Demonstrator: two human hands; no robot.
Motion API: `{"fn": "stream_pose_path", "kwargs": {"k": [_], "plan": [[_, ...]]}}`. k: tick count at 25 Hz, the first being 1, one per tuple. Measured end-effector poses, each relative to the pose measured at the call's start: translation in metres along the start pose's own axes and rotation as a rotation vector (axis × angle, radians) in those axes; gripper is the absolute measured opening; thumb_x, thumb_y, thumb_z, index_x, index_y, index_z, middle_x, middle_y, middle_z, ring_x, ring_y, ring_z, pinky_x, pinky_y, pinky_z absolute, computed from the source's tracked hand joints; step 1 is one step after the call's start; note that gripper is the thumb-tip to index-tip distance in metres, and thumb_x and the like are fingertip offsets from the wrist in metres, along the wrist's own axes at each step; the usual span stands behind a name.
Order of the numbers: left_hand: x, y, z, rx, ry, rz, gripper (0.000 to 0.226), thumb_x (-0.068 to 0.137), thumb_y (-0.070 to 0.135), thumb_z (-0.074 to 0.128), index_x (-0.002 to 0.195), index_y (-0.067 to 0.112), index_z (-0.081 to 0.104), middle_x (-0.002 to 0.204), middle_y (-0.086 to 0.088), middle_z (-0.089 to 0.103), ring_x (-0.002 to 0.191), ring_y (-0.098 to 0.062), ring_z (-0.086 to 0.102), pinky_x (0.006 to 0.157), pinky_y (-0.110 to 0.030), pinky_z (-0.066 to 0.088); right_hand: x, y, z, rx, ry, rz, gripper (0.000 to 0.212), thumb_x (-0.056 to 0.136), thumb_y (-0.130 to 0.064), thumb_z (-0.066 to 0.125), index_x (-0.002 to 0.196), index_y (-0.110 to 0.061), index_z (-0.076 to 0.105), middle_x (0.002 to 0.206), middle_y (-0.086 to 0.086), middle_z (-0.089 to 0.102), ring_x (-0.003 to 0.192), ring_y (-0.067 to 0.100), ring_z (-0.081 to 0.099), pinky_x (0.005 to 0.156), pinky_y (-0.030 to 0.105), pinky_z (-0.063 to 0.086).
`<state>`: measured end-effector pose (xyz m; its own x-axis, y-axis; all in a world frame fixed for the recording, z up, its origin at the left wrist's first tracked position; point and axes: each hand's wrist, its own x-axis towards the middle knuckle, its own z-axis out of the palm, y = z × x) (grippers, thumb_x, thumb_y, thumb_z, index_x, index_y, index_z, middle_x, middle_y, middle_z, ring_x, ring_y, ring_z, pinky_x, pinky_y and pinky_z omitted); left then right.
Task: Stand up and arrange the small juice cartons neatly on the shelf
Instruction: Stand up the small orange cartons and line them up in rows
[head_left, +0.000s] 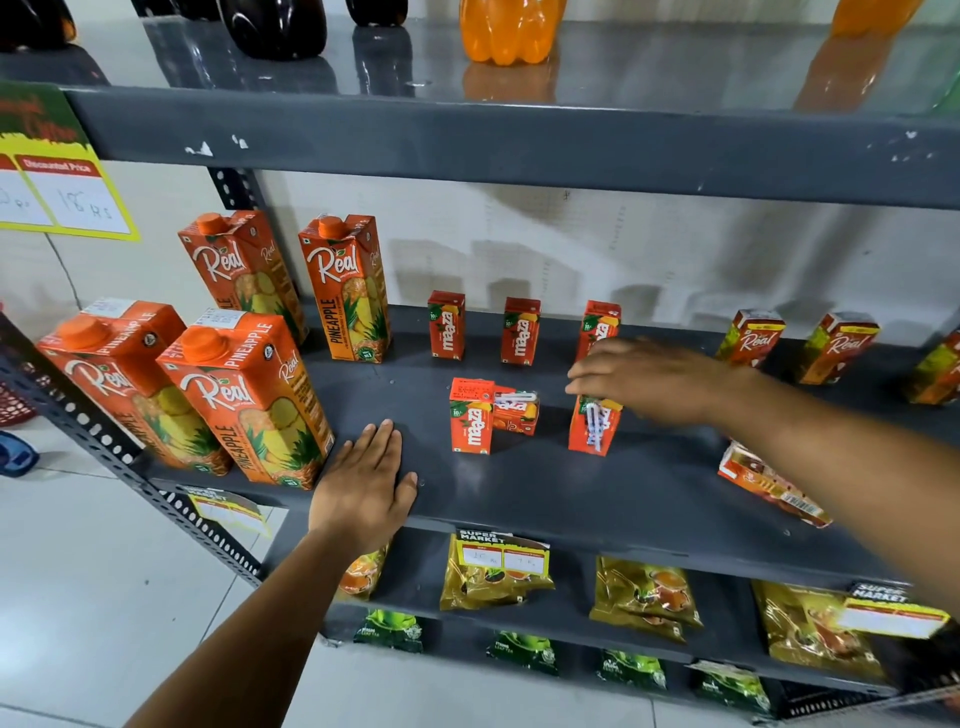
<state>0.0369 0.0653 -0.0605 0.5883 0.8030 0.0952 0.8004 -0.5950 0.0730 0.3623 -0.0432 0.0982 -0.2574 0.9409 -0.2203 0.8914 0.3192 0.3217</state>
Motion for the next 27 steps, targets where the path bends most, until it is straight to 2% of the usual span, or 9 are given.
{"fn": "stream_pose_path", "kwargs": {"k": [3, 7, 10, 14, 16, 18, 21, 24, 27], "plan": [[0.000, 0.000, 0.000, 0.017, -0.001, 0.002, 0.081, 0.083, 0.055, 0.001, 0.149, 0.011, 0.017, 0.160, -0.003, 0.013, 0.147, -0.018, 0.008, 0.116, -0.033, 0.003, 0.002, 0.005, -0.003, 0.047, -0.051, 0.008, 0.061, 0.085, -0.022, 0.065, 0.142, -0.028, 0.043, 0.148, -0.005, 0.047, 0.136, 0.019, 0.036, 0.107, 0.038, 0.039], [0.000, 0.000, 0.001, 0.023, -0.002, -0.001, 0.081, 0.083, 0.055, 0.001, 0.149, 0.012, 0.017, 0.160, -0.003, 0.012, 0.147, -0.018, 0.008, 0.116, -0.033, 0.003, 0.011, 0.006, -0.003, 0.187, -0.148, 0.334, 0.066, 0.078, -0.064, 0.057, 0.127, -0.020, 0.053, 0.123, 0.006, 0.064, 0.106, 0.028, 0.061, 0.089, 0.038, 0.052], [-0.001, 0.000, 0.001, 0.009, 0.007, -0.002, 0.080, 0.084, 0.054, 0.004, 0.149, 0.010, 0.020, 0.159, -0.005, 0.016, 0.146, -0.019, 0.011, 0.116, -0.034, 0.005, 0.020, -0.003, -0.002, 0.273, -0.184, 0.498, 0.059, 0.082, -0.072, 0.044, 0.091, -0.015, 0.055, 0.094, 0.007, 0.066, 0.078, 0.024, 0.058, 0.074, 0.035, 0.052], [-0.001, 0.000, 0.000, 0.000, 0.014, 0.000, 0.079, 0.085, 0.054, 0.006, 0.148, 0.009, 0.023, 0.159, -0.006, 0.018, 0.146, -0.020, 0.013, 0.116, -0.035, 0.007, 0.024, -0.012, -0.015, 0.261, -0.262, 0.582, 0.063, 0.082, -0.077, 0.038, 0.080, -0.016, 0.054, 0.075, 0.000, 0.055, 0.068, 0.017, 0.052, 0.064, 0.031, 0.042], [-0.001, 0.001, 0.000, -0.005, 0.016, 0.003, 0.080, 0.085, 0.054, 0.006, 0.148, 0.009, 0.023, 0.159, -0.006, 0.019, 0.146, -0.021, 0.013, 0.116, -0.036, 0.008, 0.029, -0.011, -0.022, 0.305, -0.142, 0.544, 0.062, 0.082, -0.075, 0.044, 0.092, -0.016, 0.058, 0.087, 0.000, 0.062, 0.076, 0.018, 0.058, 0.065, 0.031, 0.044], [-0.001, 0.000, -0.001, -0.012, 0.018, 0.003, 0.079, 0.085, 0.053, 0.006, 0.148, 0.008, 0.023, 0.159, -0.007, 0.018, 0.146, -0.021, 0.013, 0.116, -0.036, 0.007, 0.044, -0.016, -0.029, 0.431, 0.008, 0.460, 0.059, 0.083, -0.064, 0.057, 0.118, -0.016, 0.056, 0.109, 0.001, 0.065, 0.094, 0.023, 0.063, 0.073, 0.033, 0.048], [-0.001, -0.001, -0.002, -0.007, 0.015, 0.002, 0.079, 0.085, 0.054, 0.006, 0.148, 0.009, 0.021, 0.159, -0.006, 0.017, 0.146, -0.020, 0.011, 0.116, -0.034, 0.004, 0.076, -0.041, -0.027, 0.353, -0.118, 0.357, 0.061, 0.078, -0.053, 0.070, 0.124, -0.016, 0.056, 0.115, 0.006, 0.066, 0.102, 0.027, 0.062, 0.088, 0.039, 0.050], [-0.001, 0.000, -0.001, -0.013, 0.013, 0.009, 0.079, 0.085, 0.054, 0.006, 0.148, 0.010, 0.021, 0.159, -0.005, 0.016, 0.146, -0.020, 0.011, 0.116, -0.034, 0.003, 0.106, -0.060, -0.014, 0.151, -0.241, 0.375, 0.056, 0.075, -0.044, 0.077, 0.120, -0.017, 0.058, 0.119, 0.008, 0.064, 0.112, 0.031, 0.058, 0.102, 0.049, 0.038], [-0.001, -0.001, -0.001, -0.019, 0.031, 0.013, 0.077, 0.086, 0.053, 0.009, 0.148, 0.009, 0.022, 0.159, -0.006, 0.018, 0.146, -0.020, 0.013, 0.115, -0.034, 0.004, 0.124, -0.061, -0.008, 0.202, -0.260, 0.350, 0.053, 0.074, -0.029, 0.080, 0.119, -0.017, 0.056, 0.121, 0.008, 0.063, 0.114, 0.031, 0.058, 0.099, 0.048, 0.041]]}}
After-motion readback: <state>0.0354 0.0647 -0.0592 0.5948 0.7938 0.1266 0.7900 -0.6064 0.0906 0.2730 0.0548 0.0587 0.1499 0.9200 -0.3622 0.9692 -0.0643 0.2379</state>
